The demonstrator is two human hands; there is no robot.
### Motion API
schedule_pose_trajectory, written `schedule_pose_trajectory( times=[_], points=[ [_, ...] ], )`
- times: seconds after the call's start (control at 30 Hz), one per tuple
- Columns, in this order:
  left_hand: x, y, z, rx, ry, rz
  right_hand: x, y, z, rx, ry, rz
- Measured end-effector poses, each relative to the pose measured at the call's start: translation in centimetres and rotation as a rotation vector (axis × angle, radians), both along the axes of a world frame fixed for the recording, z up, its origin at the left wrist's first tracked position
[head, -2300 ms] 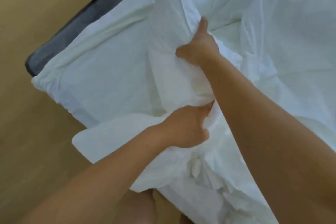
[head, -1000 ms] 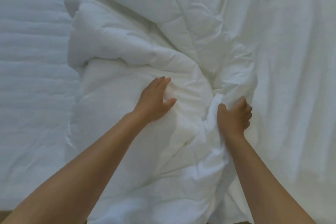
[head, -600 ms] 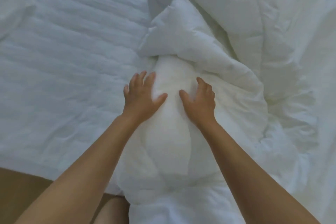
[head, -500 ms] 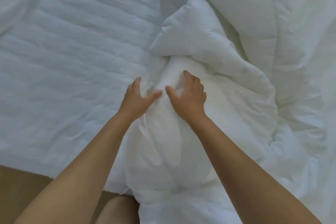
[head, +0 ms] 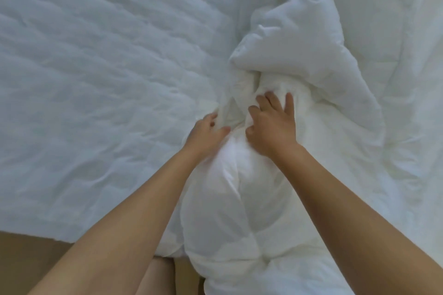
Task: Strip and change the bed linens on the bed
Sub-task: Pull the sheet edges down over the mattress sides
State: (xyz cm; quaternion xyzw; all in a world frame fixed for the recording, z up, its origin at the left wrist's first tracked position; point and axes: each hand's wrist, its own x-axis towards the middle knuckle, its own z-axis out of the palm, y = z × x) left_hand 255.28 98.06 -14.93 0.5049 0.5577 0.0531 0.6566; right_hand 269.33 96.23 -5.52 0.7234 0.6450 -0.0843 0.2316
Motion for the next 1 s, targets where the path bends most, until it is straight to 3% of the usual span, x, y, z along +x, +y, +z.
schedule_pose_trajectory(
  times=[0.1, 0.17, 0.27, 0.37, 0.47, 0.53, 0.63, 0.73, 0.87, 1.0],
  points=[
    [0.8, 1.5, -2.2, 0.218, 0.353, -0.183, 0.4, -1.2, 0.3, 0.049, 0.044, 0.017],
    [2.0, 2.2, -3.0, 0.287, 0.475, -0.278, 0.4, -1.3, 0.3, 0.059, 0.056, 0.028],
    [4.3, 3.1, -3.7, 0.363, 0.534, -0.419, 0.4, -1.4, 0.0, 0.086, 0.053, 0.048],
    [4.7, 3.7, -4.4, 0.348, 0.45, -0.508, 0.5, -1.9, -0.2, 0.091, 0.033, 0.042],
    [2.6, 4.0, -3.3, 0.241, 0.297, -0.384, 0.4, -2.1, 0.0, 0.056, -0.009, 0.051],
    [-1.3, 4.9, -1.7, 0.343, 0.315, -0.278, 0.1, -2.2, 0.1, 0.028, -0.033, 0.049],
    [-12.9, 5.4, -0.9, 0.47, 0.606, -0.365, -1.3, -2.0, -0.1, 0.007, -0.028, 0.039],
    [-24.3, 1.8, -0.6, 0.176, 0.851, -0.196, -4.3, -0.9, -1.2, -0.07, 0.11, 0.022],
    [-25.2, -3.7, -1.0, 0.09, 0.763, -0.016, -9.6, 0.8, -4.5, -0.309, 0.429, -0.389],
    [-22.9, -3.7, -2.0, 0.223, 0.793, 0.052, -11.3, 1.1, -7.8, -0.403, 0.403, -0.63]
  ],
)
